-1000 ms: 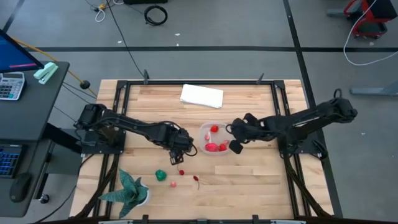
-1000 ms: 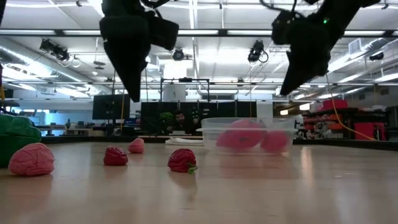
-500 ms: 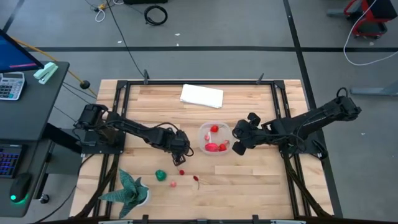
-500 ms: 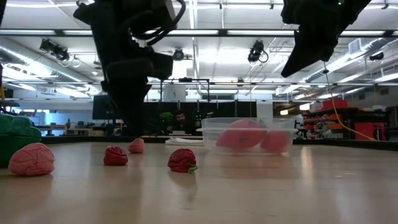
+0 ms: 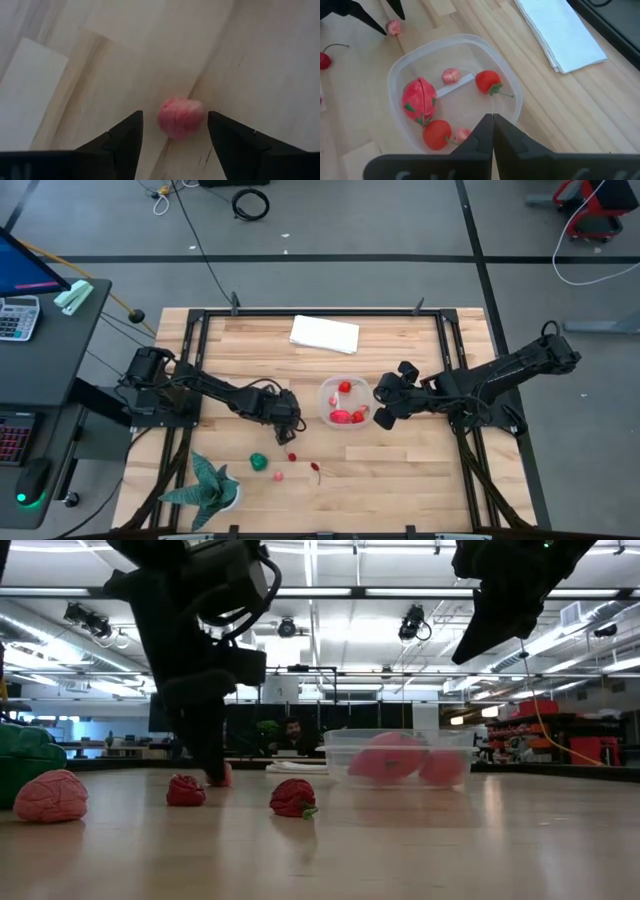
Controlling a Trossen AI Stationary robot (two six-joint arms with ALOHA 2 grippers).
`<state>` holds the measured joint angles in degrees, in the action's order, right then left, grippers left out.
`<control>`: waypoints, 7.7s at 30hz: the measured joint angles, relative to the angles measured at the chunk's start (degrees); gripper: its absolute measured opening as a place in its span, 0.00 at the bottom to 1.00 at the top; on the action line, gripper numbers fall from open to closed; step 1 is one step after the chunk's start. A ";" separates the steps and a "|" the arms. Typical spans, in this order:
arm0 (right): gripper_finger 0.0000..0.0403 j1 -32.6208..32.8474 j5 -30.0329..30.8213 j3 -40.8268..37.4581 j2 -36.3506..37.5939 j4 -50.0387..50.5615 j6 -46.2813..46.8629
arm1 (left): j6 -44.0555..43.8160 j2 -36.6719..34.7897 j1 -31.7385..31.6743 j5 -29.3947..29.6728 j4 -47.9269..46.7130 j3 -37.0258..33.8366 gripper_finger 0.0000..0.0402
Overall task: Pick and placing Produce into tupperware
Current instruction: Put the pink peach into the transparent bin, then put the red cherry into the transparent bin, then put the red into the transparent bin
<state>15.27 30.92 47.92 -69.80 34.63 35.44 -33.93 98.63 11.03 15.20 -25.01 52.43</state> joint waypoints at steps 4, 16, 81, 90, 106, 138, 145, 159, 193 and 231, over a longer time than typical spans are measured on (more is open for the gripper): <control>0.03 0.00 0.56 -0.02 0.00 0.00 0.00 | -0.32 0.00 0.00 1.19 1.07 -0.37 0.48; 0.03 -0.03 3.36 -0.04 0.00 -0.04 0.01 | 6.18 0.00 -0.08 8.45 25.58 -0.31 0.08; 0.49 9.42 -17.66 25.84 -46.52 -32.23 -18.26 | 12.56 -17.01 -0.20 0.00 8.64 -0.22 0.57; 0.48 9.73 -16.46 25.64 -52.01 -31.07 -9.53 | 7.32 -17.01 2.06 0.02 8.59 -0.22 0.55; 0.06 10.62 -10.77 25.53 -44.68 -21.59 -13.09 | 0.04 -17.01 4.61 0.05 8.54 -0.22 0.51; 0.53 9.75 -15.37 25.64 -53.73 -34.60 -15.98 | 0.17 -16.98 4.59 0.07 6.64 -0.22 0.44; 0.33 8.85 -15.40 25.75 -53.87 -33.24 -12.11 | 0.20 -16.98 4.59 0.07 6.01 -0.22 0.43; 0.07 8.85 2.19 25.47 -34.92 -8.57 -15.74 | -0.47 -16.98 4.59 0.07 5.60 -0.22 0.43; 0.46 3.93 3.25 12.55 -28.00 -6.06 -7.86 | -7.55 -4.60 14.39 -6.54 5.81 -0.20 0.49; 0.41 6.99 3.31 12.46 -27.98 -5.95 -7.04 | -2.73 2.64 13.90 -1.17 15.34 -0.20 0.05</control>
<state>22.25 34.23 60.38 -97.78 28.69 28.40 -36.66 101.27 24.93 14.03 -9.67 52.23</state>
